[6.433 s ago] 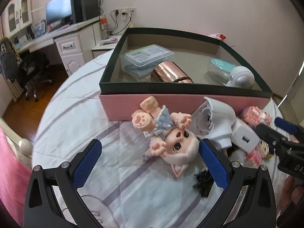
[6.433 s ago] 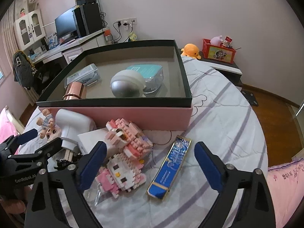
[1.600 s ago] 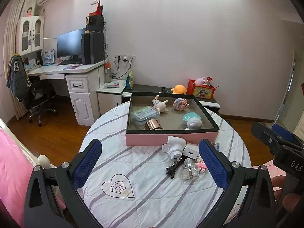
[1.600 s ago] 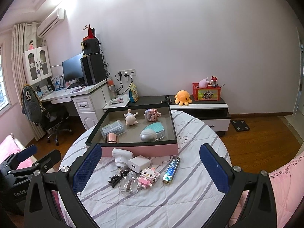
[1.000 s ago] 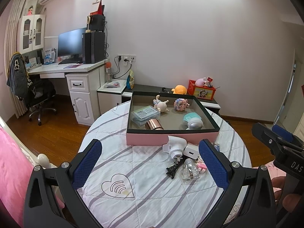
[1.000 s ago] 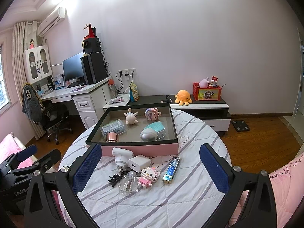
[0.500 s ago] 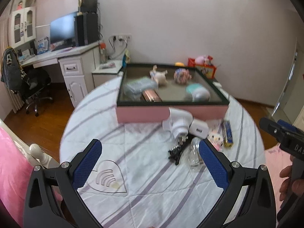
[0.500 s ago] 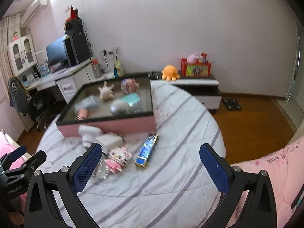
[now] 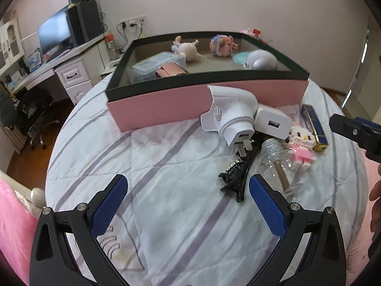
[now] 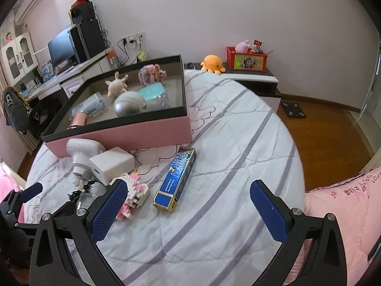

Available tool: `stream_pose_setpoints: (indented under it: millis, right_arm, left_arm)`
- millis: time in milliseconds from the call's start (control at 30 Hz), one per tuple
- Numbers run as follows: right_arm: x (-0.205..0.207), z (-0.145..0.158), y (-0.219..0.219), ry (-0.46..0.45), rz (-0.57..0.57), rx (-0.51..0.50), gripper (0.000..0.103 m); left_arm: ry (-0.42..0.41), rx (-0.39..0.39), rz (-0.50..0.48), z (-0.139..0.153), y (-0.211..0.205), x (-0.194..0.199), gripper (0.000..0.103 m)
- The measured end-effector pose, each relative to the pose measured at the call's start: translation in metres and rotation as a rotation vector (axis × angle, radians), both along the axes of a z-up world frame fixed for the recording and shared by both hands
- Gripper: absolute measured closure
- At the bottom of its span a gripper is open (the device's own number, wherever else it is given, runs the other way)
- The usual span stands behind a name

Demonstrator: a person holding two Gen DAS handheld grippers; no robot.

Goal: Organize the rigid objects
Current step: 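Grasp the black hair clip with the left tool while the right tool grasps the blue-gold box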

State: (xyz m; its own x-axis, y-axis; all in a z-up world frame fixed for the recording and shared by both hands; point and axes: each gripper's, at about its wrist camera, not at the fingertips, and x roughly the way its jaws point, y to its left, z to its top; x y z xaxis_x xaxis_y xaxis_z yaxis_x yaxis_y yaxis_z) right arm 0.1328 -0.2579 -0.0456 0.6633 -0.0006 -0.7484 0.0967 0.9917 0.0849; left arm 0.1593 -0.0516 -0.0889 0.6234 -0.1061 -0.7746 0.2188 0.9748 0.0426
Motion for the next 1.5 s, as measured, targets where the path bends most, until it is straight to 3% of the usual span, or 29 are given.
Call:
stream_pose_setpoints:
  millis: [167, 300, 400, 433, 467, 667, 800, 867, 900, 933, 967, 1000, 1133, 1333, 1500]
  right_arm:
    - [0.018, -0.014, -0.003, 0.039, -0.01, -0.008, 0.0]
    - [0.029, -0.022, -0.007, 0.054, -0.017, -0.005, 0.001]
    - [0.035, -0.022, -0.009, 0.054, -0.022, -0.006, 0.012]
    - [0.037, -0.023, -0.008, 0.061, -0.022, -0.017, 0.028]
    - [0.038, -0.025, -0.008, 0.074, -0.011, -0.018, 0.036]
    - [0.034, -0.03, -0.001, 0.084, 0.034, -0.018, 0.044]
    - [0.032, -0.035, 0.009, 0.083, 0.055, -0.061, 0.046]
    - [0.031, -0.035, 0.008, 0.072, 0.054, -0.059, 0.059]
    - [0.03, -0.034, 0.007, 0.07, 0.052, -0.059, 0.066]
    - [0.03, -0.033, 0.005, 0.069, 0.053, -0.054, 0.079]
    - [0.028, -0.031, 0.003, 0.069, 0.052, -0.046, 0.082]
    - [0.027, -0.031, 0.0, 0.071, 0.052, -0.041, 0.082]
    - [0.024, -0.032, -0.002, 0.071, 0.05, -0.036, 0.082]
    - [0.027, -0.033, 0.001, 0.076, 0.051, -0.055, 0.082]
    - [0.017, -0.028, -0.003, 0.069, 0.054, -0.023, 0.082]
  left_arm:
    - [0.027, 0.029, -0.058, -0.008, -0.013, 0.014, 0.001]
    - [0.056, 0.009, -0.1, -0.013, -0.022, 0.023, 0.01]
    - [0.062, -0.003, -0.13, -0.013, -0.027, 0.027, 0.017]
    - [0.065, -0.015, -0.143, -0.012, -0.029, 0.029, 0.021]
    - [0.065, -0.026, -0.151, -0.011, -0.029, 0.029, 0.028]
    - [0.067, -0.074, -0.158, -0.009, -0.025, 0.027, 0.05]
    - [0.056, -0.068, -0.159, -0.009, -0.029, 0.024, 0.051]
    - [0.053, -0.069, -0.166, -0.009, -0.032, 0.023, 0.051]
    - [0.057, -0.074, -0.174, -0.008, -0.033, 0.024, 0.061]
    - [0.071, -0.099, -0.184, -0.006, -0.032, 0.023, 0.067]
    - [0.087, -0.134, -0.193, -0.005, -0.03, 0.022, 0.079]
    - [0.101, -0.161, -0.199, -0.004, -0.028, 0.02, 0.083]
    - [0.092, -0.169, -0.198, -0.007, -0.028, 0.015, 0.084]
    - [0.074, -0.113, -0.204, -0.007, -0.04, 0.014, 0.08]
    - [0.11, -0.205, -0.189, -0.003, -0.024, 0.006, 0.084]
